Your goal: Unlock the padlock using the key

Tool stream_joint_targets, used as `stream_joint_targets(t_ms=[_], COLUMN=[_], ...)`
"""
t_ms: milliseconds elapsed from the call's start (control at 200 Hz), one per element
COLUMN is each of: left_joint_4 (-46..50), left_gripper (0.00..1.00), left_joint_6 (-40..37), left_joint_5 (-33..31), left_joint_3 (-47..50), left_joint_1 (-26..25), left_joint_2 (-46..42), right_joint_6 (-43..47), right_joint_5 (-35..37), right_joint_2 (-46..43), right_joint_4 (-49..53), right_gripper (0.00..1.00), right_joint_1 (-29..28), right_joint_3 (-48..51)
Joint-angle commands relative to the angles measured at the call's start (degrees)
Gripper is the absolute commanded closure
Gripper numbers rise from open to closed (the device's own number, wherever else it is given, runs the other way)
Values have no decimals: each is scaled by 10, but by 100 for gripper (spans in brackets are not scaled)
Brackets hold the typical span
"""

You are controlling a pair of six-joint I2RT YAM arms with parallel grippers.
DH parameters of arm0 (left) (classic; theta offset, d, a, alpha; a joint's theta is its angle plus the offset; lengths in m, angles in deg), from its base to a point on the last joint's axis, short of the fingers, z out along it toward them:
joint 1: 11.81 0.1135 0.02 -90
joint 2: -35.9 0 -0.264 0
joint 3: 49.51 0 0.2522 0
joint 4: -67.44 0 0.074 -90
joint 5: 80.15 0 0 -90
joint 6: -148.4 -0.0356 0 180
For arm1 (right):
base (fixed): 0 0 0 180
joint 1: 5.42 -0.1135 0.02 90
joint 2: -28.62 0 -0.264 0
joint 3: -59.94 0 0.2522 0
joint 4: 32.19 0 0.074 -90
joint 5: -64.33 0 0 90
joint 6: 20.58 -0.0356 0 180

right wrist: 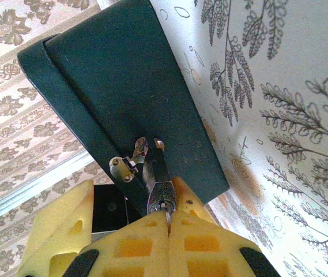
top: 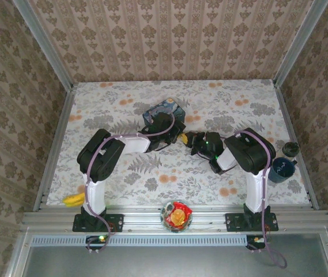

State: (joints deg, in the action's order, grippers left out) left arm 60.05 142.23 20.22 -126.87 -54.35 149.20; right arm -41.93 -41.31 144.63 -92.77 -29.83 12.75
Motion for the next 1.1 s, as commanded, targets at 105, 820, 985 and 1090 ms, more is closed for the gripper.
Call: stream_joint_targets(t_ms=[105, 820, 985, 1090], left_joint_4=[22, 178, 191, 207], left_gripper=[7, 0, 0, 0], left_joint_6=[45, -99, -117, -147], left_joint_5=[124, 0, -10, -24], left_joint_3=[46, 110, 120, 122], left_joint_1=[-34, 28, 51, 66], left_joint_2=[-32, -247, -274, -295], right_joint_6=[-25, 30, 59, 106], right_joint_5=[25, 61, 61, 51], right_joint_2=[21, -19, -48, -86], right_joint_4=[-3, 43, 79, 139], right_gripper=[99, 47, 44, 43], right_joint_1=[-14, -14, -14, -15], right_joint_3=[-6, 33, 35, 32])
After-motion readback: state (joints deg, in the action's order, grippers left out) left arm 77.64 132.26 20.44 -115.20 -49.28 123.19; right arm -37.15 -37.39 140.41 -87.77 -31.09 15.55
